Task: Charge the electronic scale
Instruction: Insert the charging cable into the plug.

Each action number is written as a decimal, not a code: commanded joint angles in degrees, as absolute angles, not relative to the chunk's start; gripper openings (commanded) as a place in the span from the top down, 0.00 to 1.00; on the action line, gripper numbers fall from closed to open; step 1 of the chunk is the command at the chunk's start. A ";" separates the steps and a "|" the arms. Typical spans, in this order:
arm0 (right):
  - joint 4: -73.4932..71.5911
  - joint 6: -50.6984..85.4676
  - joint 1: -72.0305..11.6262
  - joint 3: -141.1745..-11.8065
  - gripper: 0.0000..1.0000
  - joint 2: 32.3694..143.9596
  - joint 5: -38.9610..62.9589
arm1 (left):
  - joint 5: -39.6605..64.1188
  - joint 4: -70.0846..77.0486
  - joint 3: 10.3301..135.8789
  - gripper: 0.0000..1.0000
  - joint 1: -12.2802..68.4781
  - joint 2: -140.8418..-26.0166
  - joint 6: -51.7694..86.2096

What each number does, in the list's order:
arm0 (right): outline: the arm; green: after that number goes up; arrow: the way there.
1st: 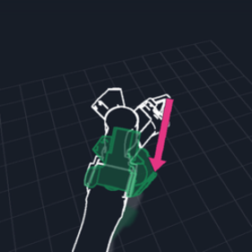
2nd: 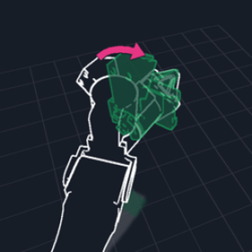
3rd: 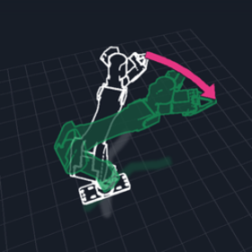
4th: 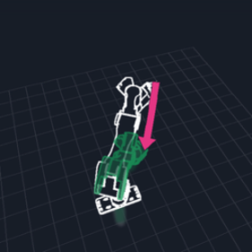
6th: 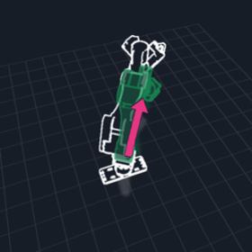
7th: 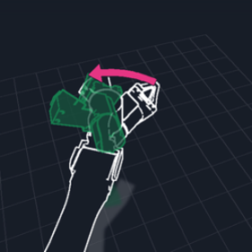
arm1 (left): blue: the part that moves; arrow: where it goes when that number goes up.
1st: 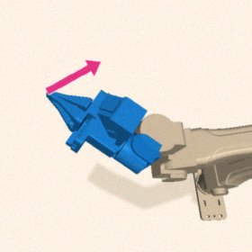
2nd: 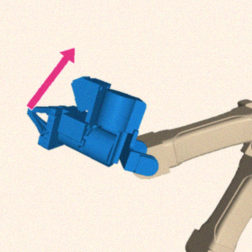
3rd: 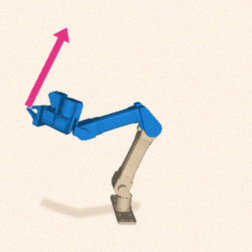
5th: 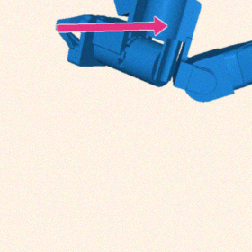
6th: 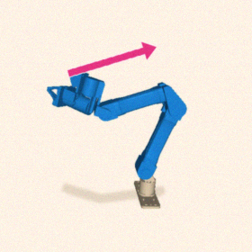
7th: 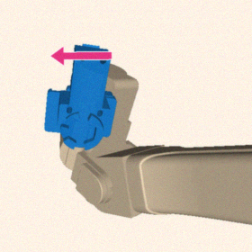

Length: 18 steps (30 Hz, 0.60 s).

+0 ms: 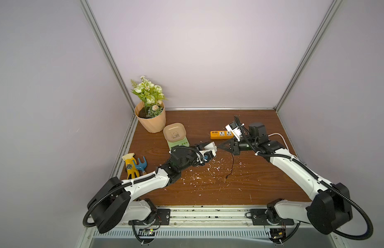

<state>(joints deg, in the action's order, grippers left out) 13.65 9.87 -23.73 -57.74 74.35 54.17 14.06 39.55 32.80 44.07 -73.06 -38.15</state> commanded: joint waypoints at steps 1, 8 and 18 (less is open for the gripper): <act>15.18 8.20 -24.76 -60.77 1.00 75.19 52.41 | 16.14 42.89 35.57 0.68 43.81 -72.75 -39.64; 18.64 5.92 -24.87 -61.94 1.00 75.61 50.50 | 16.84 42.93 35.66 0.67 43.86 -72.05 -39.49; 22.34 3.63 -25.05 -63.23 1.00 76.50 50.17 | 16.60 42.17 36.45 0.67 43.83 -72.35 -40.39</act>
